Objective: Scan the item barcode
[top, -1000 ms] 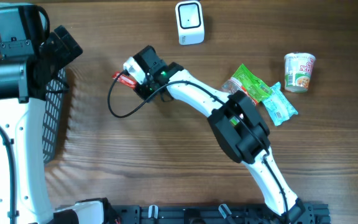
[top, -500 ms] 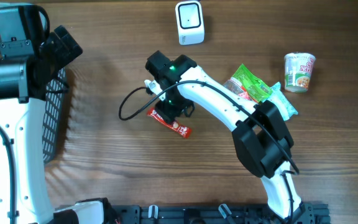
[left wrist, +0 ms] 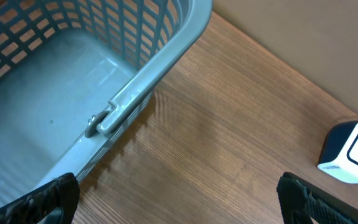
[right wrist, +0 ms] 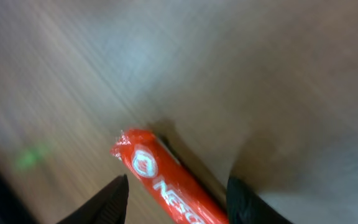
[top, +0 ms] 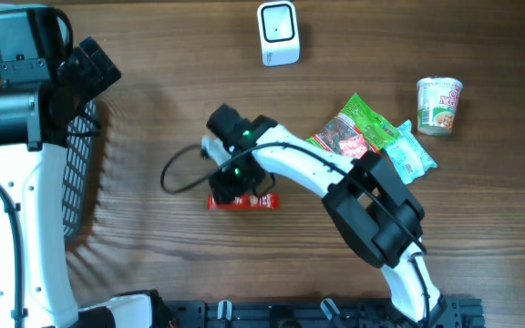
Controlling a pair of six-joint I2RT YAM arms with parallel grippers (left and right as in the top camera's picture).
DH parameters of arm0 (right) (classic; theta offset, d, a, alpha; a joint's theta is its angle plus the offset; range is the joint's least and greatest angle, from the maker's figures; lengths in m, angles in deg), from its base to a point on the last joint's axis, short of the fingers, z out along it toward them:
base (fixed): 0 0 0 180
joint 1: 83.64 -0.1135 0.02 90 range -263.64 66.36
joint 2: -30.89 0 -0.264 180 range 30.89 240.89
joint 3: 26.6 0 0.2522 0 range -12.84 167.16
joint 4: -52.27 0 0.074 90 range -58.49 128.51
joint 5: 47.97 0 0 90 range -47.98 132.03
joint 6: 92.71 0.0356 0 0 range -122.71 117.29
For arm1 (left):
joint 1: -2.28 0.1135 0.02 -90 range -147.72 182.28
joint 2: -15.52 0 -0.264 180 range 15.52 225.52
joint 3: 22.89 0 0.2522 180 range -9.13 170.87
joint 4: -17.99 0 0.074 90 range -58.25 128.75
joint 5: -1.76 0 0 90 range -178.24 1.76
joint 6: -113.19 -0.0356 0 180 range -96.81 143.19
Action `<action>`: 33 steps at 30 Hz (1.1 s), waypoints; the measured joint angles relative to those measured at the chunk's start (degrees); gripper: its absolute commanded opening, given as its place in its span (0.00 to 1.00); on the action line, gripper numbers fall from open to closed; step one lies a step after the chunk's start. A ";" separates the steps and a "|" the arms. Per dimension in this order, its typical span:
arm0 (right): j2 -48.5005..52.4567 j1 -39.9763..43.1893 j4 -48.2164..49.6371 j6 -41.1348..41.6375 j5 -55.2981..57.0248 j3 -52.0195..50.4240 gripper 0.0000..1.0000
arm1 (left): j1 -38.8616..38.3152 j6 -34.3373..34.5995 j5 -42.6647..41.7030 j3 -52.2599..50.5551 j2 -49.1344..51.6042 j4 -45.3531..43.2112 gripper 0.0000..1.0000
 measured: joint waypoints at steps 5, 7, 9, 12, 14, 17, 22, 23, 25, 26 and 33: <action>-0.17 -1.29 -9.77 -13.44 -4.15 -0.33 0.52 | 0.02 0.00 0.00 0.00 0.00 -0.02 1.00; -2.01 -1.25 -7.89 -14.05 -5.09 -0.61 0.50 | 0.02 0.00 0.00 0.00 0.00 -0.02 1.00; -6.97 -1.27 -7.63 -12.20 -4.83 -0.68 0.49 | 0.02 0.00 0.02 0.00 0.00 -0.04 1.00; -16.15 -3.30 -7.74 -7.21 -0.46 -0.66 0.43 | 0.02 0.00 0.00 0.00 0.00 -0.04 1.00; -18.99 -7.23 -8.90 -0.87 4.63 -0.66 0.40 | 0.00 0.00 0.00 0.00 0.00 -0.07 1.00; -19.23 -12.39 -12.35 11.47 15.87 -0.79 0.04 | 0.02 0.00 0.00 0.00 0.00 0.00 1.00; -19.41 -20.85 -10.69 22.53 25.59 -9.18 0.04 | 0.02 0.00 0.02 0.00 0.00 -0.04 1.00; -19.47 -20.50 -7.61 23.43 25.68 -12.26 0.04 | 0.02 0.00 0.02 0.00 0.00 -0.04 1.00; -19.50 -20.31 -0.26 24.72 23.39 -17.29 0.04 | 0.02 0.00 0.00 0.00 0.00 -0.07 1.00; -19.47 -20.06 0.13 25.90 22.38 -18.43 0.04 | 0.00 0.00 0.02 0.00 0.00 -0.04 1.00; -19.34 -8.59 6.27 42.51 9.66 -26.71 0.04 | 0.02 0.00 0.00 0.00 0.00 -0.04 1.00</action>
